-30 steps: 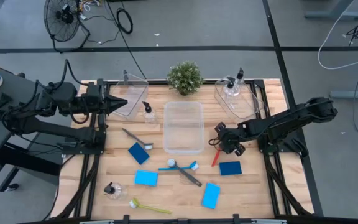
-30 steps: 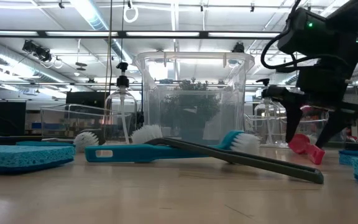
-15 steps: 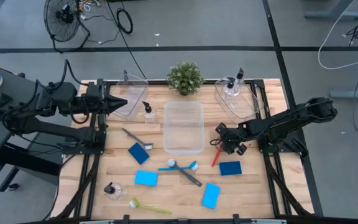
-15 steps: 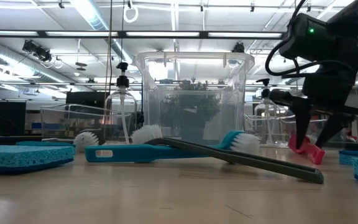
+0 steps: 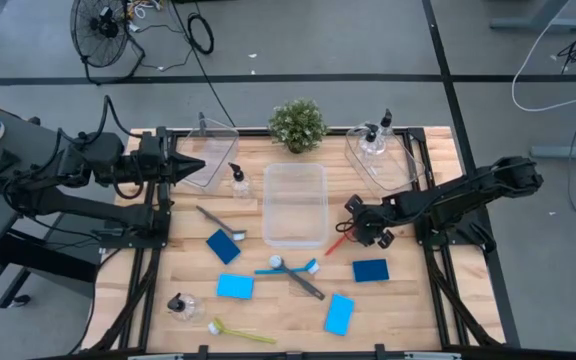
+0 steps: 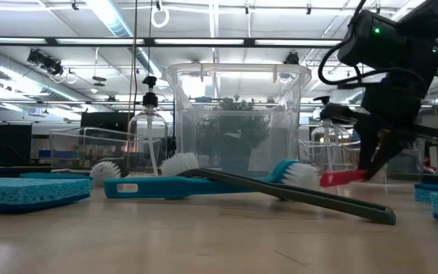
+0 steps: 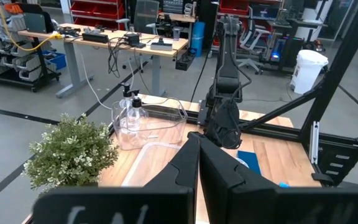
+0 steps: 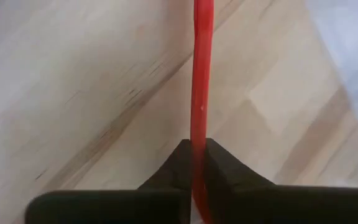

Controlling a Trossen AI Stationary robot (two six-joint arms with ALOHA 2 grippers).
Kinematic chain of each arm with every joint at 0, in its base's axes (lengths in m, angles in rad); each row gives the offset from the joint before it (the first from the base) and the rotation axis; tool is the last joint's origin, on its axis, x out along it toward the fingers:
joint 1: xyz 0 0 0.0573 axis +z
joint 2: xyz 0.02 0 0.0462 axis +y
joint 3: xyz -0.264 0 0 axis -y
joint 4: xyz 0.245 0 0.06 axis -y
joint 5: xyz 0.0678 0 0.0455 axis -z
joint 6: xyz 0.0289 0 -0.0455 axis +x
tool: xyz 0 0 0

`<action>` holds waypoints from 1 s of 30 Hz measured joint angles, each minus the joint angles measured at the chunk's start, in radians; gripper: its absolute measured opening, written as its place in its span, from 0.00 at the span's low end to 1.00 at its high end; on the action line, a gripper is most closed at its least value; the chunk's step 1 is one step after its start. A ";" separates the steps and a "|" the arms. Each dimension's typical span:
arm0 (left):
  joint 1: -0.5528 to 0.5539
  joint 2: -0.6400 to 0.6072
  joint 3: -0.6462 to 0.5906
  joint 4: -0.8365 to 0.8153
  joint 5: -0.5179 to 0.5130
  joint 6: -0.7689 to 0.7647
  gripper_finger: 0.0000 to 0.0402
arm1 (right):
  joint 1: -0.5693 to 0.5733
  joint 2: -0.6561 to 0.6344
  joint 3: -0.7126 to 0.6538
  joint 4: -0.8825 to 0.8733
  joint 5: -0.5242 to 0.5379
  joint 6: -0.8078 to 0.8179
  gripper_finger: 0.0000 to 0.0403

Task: Pick & Place Kitchen Sink Supplies
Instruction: Put the orange dish brush into the transparent container

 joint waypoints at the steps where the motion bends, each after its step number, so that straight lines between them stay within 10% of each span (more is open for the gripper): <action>1: 0.000 0.000 0.000 0.000 0.000 0.000 0.04 | 0.000 0.000 0.007 -0.001 0.000 0.000 0.05; 30: 0.000 0.000 0.000 0.000 0.000 0.000 0.04 | 0.140 0.000 0.358 -0.495 -0.085 0.120 0.04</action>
